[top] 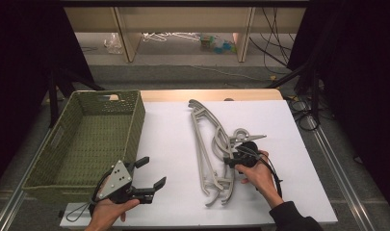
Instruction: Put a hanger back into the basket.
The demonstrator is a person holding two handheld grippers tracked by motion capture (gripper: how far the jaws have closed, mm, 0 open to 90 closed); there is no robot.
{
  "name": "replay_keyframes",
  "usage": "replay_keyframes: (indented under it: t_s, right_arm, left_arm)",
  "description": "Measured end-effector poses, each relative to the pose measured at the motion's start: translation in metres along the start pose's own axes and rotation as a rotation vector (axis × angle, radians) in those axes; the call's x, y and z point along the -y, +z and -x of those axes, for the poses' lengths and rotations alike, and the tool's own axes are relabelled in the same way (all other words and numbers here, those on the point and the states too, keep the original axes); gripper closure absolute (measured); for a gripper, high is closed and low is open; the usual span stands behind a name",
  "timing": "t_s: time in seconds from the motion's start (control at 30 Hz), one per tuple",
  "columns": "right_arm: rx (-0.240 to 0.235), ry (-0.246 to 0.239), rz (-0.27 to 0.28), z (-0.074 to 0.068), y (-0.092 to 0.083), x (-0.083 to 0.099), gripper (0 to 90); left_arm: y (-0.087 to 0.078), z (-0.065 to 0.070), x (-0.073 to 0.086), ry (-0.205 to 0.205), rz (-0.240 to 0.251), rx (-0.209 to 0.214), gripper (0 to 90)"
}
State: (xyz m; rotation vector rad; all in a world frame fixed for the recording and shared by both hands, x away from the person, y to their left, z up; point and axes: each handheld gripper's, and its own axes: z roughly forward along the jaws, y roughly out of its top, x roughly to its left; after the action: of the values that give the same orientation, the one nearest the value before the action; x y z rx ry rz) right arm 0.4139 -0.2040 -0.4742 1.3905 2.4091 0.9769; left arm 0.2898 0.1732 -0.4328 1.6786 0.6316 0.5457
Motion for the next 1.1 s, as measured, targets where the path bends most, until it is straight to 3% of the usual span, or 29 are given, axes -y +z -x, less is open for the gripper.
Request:
replay_keyframes:
  t_s: [0.1, 0.3, 0.47, 0.53, 0.6, 0.8, 1.0, 1.1]
  right_arm:
    - [0.006, 0.005, 0.009, 0.0, 0.001, -0.002, 52.0]
    - [0.02, -0.002, -0.021, -0.004, -0.002, -0.007, 63.2]
    - [0.042, 0.013, 0.016, -0.002, 0.0, -0.007, 66.1]
    - [0.046, -0.008, -0.037, 0.0, -0.005, -0.008, 67.0]
    - [0.038, 0.001, -0.043, 0.001, -0.006, -0.008, 67.2]
    - [0.033, 0.039, -0.01, 0.0, -0.012, -0.01, 69.4]
    - [0.054, 0.026, 0.028, -0.002, -0.023, -0.016, 71.4]
    - [0.053, -0.002, 0.03, -0.001, -0.028, -0.017, 72.2]
  left_arm:
    - [0.001, 0.0, 0.001, -0.005, 0.008, 0.003, 16.6]
    - [0.0, -0.001, 0.0, 0.008, -0.003, -0.003, 16.7]
    - [0.0, -0.001, 0.0, 0.007, -0.004, -0.004, 16.7]
    - [0.0, -0.001, 0.0, 0.007, -0.003, -0.003, 16.7]
    - [0.0, -0.001, 0.0, 0.009, -0.004, -0.004, 16.7]
    - [0.0, -0.001, 0.0, 0.005, -0.001, -0.004, 16.8]
    - [-0.001, -0.001, 0.0, 0.007, 0.0, -0.004, 16.8]
    - [-0.001, -0.002, -0.001, 0.015, 0.001, -0.002, 16.8]
